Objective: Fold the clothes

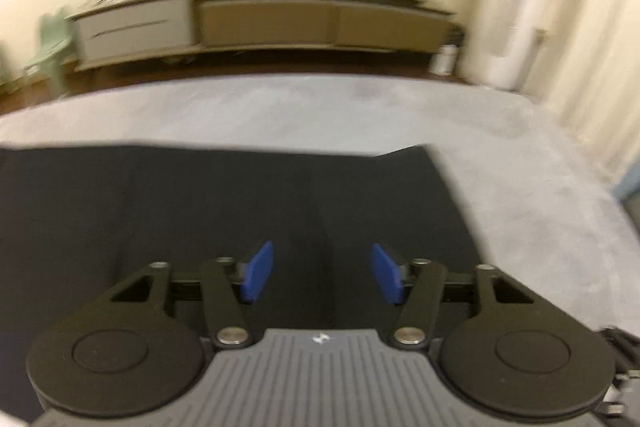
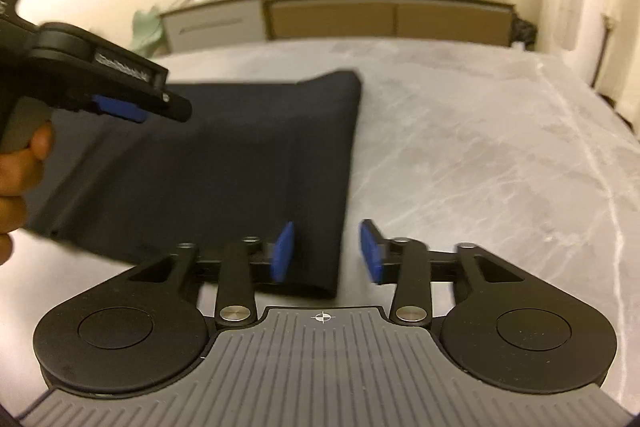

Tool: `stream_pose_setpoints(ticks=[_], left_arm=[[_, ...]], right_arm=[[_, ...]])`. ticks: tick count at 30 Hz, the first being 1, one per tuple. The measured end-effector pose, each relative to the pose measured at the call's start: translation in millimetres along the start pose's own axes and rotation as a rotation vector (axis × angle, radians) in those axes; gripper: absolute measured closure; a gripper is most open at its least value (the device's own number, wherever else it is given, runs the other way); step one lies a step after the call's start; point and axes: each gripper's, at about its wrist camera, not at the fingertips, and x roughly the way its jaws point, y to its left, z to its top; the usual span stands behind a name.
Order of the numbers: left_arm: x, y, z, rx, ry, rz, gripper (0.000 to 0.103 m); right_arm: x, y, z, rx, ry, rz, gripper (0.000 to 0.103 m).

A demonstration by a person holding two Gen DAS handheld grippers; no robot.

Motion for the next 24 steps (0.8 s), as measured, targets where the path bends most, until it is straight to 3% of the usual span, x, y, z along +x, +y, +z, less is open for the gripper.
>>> stream_pose_setpoints(ticks=[1, 2, 3, 5, 7, 10, 11, 12, 13, 14, 19, 24], left_arm=[[-1, -9, 6, 0.023, 0.001, -0.036, 0.028], [6, -21, 12, 0.058, 0.036, -0.097, 0.013], [15, -32, 14, 0.089, 0.062, -0.108, 0.009], [34, -54, 17, 0.151, 0.115, -0.127, 0.009], [53, -75, 21, 0.213, 0.167, -0.147, 0.013], [69, -85, 16, 0.282, 0.196, -0.080, 0.067], [70, -84, 14, 0.288, 0.190, -0.072, 0.083], [64, -77, 15, 0.262, 0.183, -0.104, 0.091], [56, -67, 17, 0.228, 0.168, -0.134, 0.094], [47, -56, 18, 0.194, 0.152, -0.165, 0.094], [5, 45, 12, -0.003, 0.077, -0.243, 0.094], [-1, 123, -10, -0.124, 0.080, -0.256, 0.094]], right_arm=[[3, 1, -1, -0.002, 0.007, 0.002, 0.053], [7, 2, -2, -0.009, 0.024, 0.014, 0.073], [11, 4, -4, -0.025, 0.033, 0.040, 0.089], [7, 11, -5, -0.075, 0.002, 0.023, 0.099], [-3, 14, -3, -0.095, -0.050, 0.026, 0.099], [-11, 13, -1, -0.091, -0.084, 0.062, 0.099], [-10, 12, -1, -0.089, -0.084, 0.066, 0.094], [-10, 10, -1, -0.075, -0.082, 0.073, 0.086], [-10, 7, -1, -0.058, -0.081, 0.082, 0.068], [-9, 4, 0, -0.040, -0.079, 0.091, 0.056], [-20, 3, 4, 0.030, -0.087, 0.208, 0.053], [-6, 41, 3, -0.052, -0.047, 0.240, 0.053]])
